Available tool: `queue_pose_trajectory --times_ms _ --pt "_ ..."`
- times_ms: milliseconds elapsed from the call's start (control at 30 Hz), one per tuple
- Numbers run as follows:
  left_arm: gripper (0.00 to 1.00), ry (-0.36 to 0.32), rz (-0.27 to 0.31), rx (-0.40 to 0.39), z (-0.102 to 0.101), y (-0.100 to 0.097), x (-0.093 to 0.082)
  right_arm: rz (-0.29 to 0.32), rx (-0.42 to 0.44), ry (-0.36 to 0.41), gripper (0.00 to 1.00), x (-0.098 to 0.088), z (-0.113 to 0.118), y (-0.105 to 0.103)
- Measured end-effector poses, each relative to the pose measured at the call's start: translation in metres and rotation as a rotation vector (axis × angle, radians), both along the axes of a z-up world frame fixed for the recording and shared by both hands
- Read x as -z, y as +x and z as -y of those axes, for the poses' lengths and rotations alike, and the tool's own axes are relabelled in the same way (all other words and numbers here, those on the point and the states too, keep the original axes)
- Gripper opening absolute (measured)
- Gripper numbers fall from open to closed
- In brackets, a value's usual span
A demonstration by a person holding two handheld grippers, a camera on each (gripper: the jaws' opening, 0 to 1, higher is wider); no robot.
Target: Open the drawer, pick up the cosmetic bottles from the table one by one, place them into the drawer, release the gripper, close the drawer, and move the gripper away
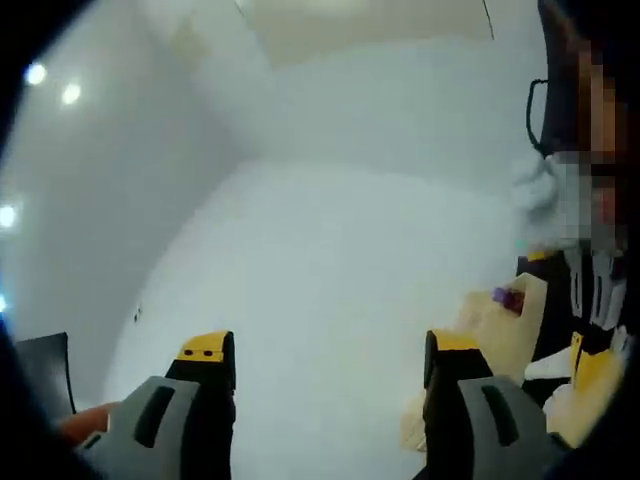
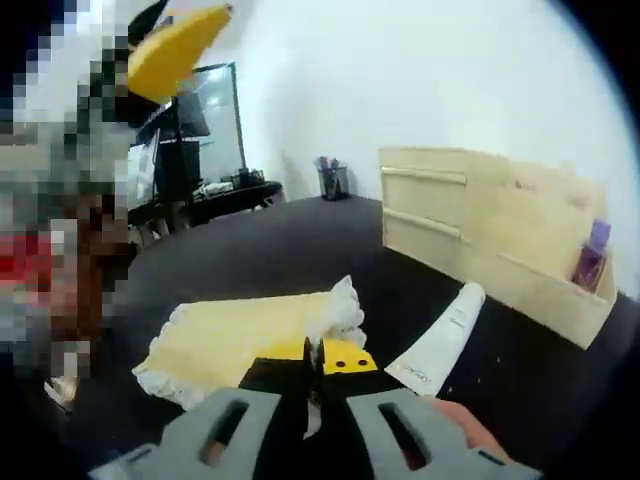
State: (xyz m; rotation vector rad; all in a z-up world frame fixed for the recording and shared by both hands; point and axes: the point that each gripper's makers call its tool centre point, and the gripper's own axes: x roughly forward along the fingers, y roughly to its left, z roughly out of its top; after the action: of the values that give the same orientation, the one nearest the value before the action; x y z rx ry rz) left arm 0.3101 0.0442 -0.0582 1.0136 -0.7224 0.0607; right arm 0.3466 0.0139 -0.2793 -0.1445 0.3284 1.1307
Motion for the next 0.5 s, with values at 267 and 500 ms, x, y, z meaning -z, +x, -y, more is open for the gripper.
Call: queue_pose_trajectory --times_ms 267,500 --pt "0.7 0.119 0.122 -0.039 -0.01 -0.017 -0.024 0.178 -0.016 -0.007 0.0 -0.034 0.003 -0.022" --pt "0.82 0.363 0.005 0.002 0.0 -0.02 -0.016 0.27 -0.019 -0.024 0.0 -0.048 0.008 -0.022"
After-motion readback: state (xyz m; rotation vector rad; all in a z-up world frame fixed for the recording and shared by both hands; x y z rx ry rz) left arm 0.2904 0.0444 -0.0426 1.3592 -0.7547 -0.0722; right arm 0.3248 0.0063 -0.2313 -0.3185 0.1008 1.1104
